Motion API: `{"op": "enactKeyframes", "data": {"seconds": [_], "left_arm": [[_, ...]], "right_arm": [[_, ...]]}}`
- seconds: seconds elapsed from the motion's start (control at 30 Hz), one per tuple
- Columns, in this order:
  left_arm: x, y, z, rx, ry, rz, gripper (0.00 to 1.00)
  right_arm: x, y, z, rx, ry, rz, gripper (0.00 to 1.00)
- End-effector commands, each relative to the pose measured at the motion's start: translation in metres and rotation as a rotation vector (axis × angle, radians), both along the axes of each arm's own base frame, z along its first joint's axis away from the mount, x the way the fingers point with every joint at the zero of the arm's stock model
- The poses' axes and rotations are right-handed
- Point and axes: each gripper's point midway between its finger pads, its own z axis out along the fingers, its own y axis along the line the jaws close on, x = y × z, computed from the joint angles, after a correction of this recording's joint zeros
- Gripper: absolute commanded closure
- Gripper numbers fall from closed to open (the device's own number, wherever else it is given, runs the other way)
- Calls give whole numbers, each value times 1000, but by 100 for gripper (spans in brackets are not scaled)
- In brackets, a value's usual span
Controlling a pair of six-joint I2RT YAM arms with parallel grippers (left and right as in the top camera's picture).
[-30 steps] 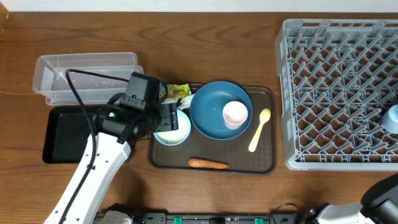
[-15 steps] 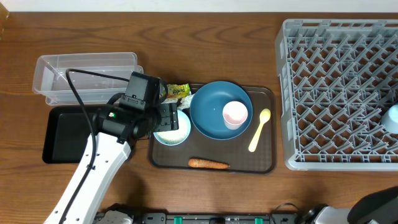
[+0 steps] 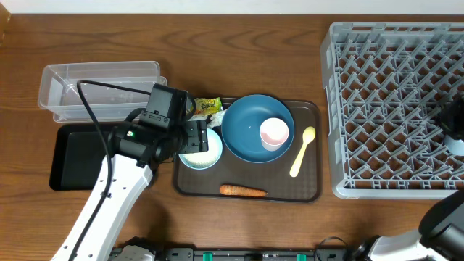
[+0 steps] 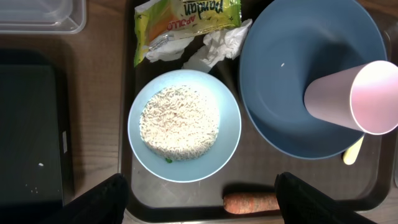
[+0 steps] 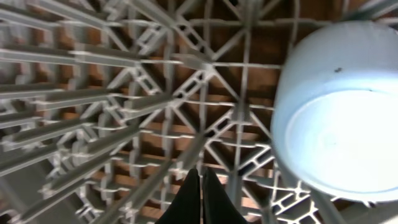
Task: Sort waste into correct bins and load items into the dishwasher rack
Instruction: 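Lower the cup upside down into the rack and open the right gripper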
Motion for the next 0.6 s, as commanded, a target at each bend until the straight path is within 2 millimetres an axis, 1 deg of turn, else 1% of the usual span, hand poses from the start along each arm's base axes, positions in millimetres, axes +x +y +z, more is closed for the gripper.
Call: {"op": "enactKeyframes", "data": {"seconds": [0.0, 0.17, 0.3, 0.4, 0.57], "left_arm": [[2, 2, 4, 11, -14, 2, 22], [2, 3, 4, 11, -13, 2, 22], [2, 3, 4, 11, -13, 2, 22], [2, 3, 4, 11, -13, 2, 22], [1, 3, 3, 14, -7, 2, 22]], "right_arm": [[-7, -11, -12, -38, 67, -12, 99], [-10, -19, -15, -68, 92, -48, 99], [-21, -32, -15, -129, 143, -87, 99], [-32, -44, -15, -149, 170, -179, 99], [-38, -52, -15, -143, 164, -216, 99]]}}
